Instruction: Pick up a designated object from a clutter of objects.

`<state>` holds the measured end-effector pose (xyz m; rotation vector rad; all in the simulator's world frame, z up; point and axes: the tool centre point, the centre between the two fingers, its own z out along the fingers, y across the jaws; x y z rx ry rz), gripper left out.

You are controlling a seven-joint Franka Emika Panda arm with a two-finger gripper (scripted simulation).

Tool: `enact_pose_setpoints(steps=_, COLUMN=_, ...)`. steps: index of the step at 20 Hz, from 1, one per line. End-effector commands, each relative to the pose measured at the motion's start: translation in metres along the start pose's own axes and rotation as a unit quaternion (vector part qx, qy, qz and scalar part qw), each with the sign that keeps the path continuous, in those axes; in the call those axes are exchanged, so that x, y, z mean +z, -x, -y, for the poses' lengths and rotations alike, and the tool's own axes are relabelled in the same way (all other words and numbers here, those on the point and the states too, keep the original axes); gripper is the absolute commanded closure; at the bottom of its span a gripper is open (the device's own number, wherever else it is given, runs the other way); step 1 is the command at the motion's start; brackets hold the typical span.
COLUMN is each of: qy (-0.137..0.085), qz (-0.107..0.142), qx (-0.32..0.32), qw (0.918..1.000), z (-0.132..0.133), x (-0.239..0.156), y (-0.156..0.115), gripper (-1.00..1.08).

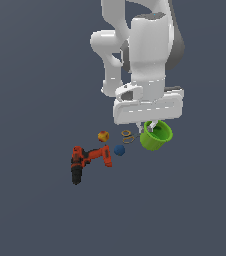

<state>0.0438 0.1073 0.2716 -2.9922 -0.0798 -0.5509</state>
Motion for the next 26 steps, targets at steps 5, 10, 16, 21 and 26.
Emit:
enact_pose_setpoints(steps=5, qy=-0.001, qz=-0.001, qx=0.0, qw=1.0, z=-0.011, x=-0.055, y=-0.037, gripper=1.08)
enact_pose_setpoints(steps=10, qy=0.0, qz=-0.001, qx=0.001, qw=1.0, z=-0.019, x=-0.089, y=-0.062, gripper=1.08)
enact_pose_setpoints(steps=16, qy=0.0, qz=-0.001, qx=0.001, qw=1.0, z=-0.025, x=-0.117, y=-0.084, gripper=1.08)
enact_pose_setpoints(steps=21, qy=0.001, qz=-0.001, qx=0.001, qw=1.0, z=-0.027, x=-0.129, y=-0.093, gripper=1.08)
enact_pose_setpoints(steps=26, qy=0.001, qz=-0.001, qx=0.001, qw=1.0, z=-0.028, x=-0.132, y=-0.096, gripper=1.08)
